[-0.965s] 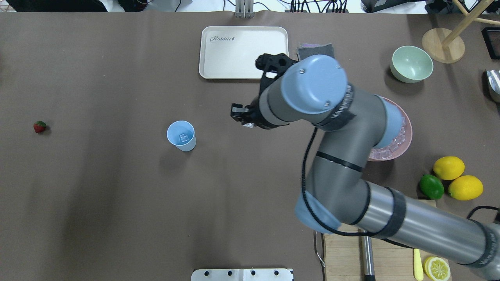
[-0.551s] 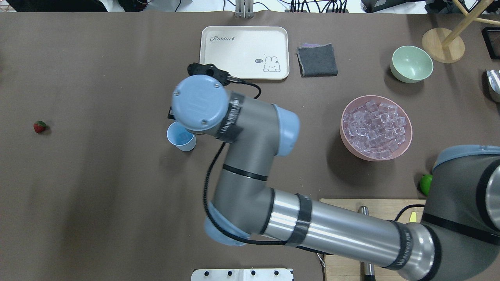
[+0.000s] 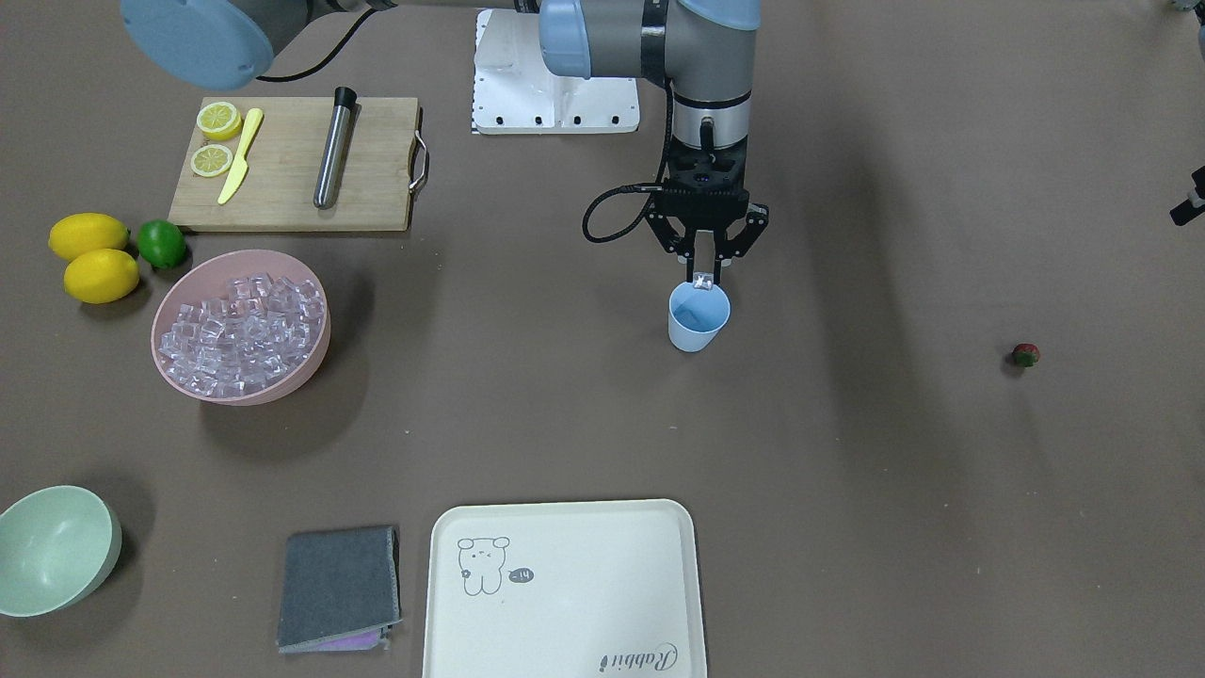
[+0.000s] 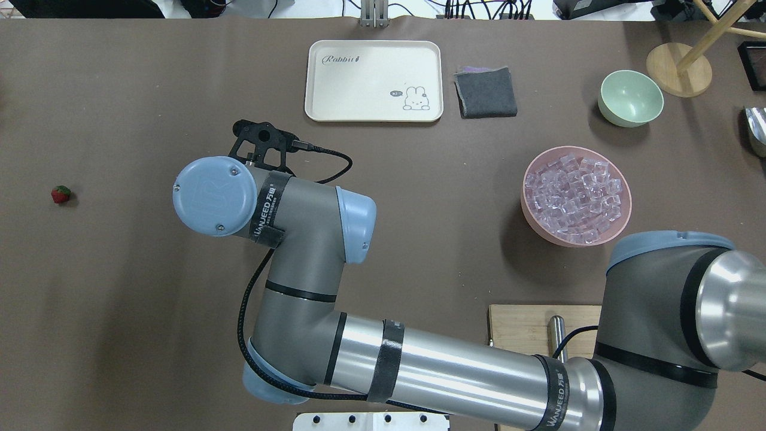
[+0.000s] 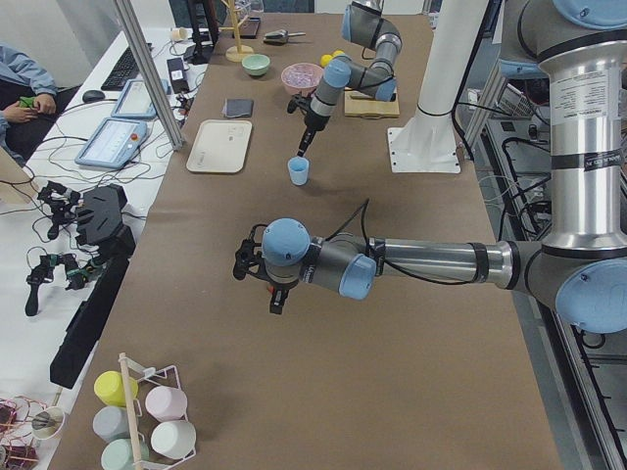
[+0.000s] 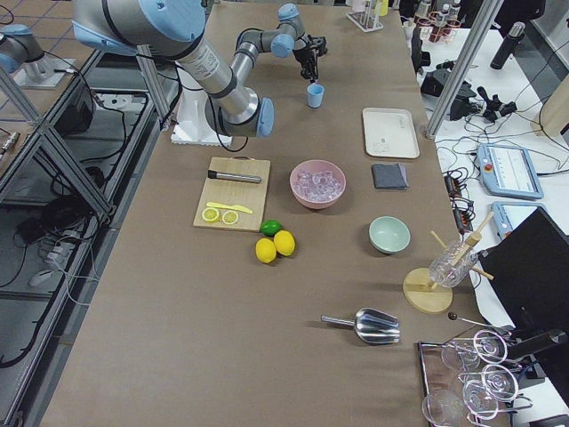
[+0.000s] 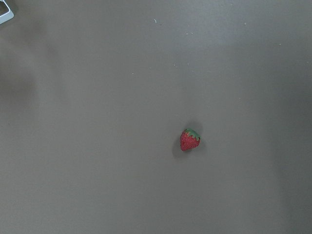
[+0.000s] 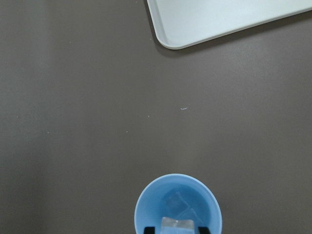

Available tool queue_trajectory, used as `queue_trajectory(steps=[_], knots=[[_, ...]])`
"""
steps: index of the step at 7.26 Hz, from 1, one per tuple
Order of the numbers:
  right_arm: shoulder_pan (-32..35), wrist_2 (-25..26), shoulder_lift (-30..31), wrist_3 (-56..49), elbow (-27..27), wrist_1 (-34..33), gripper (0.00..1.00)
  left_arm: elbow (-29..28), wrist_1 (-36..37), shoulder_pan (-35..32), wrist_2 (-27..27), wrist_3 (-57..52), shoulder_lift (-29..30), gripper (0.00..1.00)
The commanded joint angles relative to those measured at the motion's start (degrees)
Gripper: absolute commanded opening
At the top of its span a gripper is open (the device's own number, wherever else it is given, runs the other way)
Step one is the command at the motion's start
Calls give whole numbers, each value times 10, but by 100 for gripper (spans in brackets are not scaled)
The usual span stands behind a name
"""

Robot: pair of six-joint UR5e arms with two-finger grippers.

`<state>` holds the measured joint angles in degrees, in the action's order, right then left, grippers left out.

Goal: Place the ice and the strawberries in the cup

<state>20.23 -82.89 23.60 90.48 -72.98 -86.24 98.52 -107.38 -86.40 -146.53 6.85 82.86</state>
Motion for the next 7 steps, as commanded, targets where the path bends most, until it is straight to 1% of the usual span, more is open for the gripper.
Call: queue_trajectory(steps=[1, 2, 3, 4, 5, 6, 7], knots=[[-1, 13, 11, 0, -15, 4, 100, -1, 1, 0, -1, 0, -1, 98], [5, 2, 14, -1, -30, 0, 100, -1, 1, 0, -1, 0, -1, 98], [28, -53, 36, -1, -60, -22, 100, 0, -1, -1, 0, -2, 0, 98], [52, -76, 63, -13, -96, -77, 100, 3, -39, 0, 5, 0, 0, 98], [61, -76, 105, -49, -141, -115, 100, -1, -65, 0, 7, 14, -1, 98], [74, -84, 209, -88, -241, -111, 100, 7, -83, 0, 5, 28, 6, 98], [107, -118, 308, -175, -315, -66, 100, 1, -87, 25, 5, 36, 13, 98]])
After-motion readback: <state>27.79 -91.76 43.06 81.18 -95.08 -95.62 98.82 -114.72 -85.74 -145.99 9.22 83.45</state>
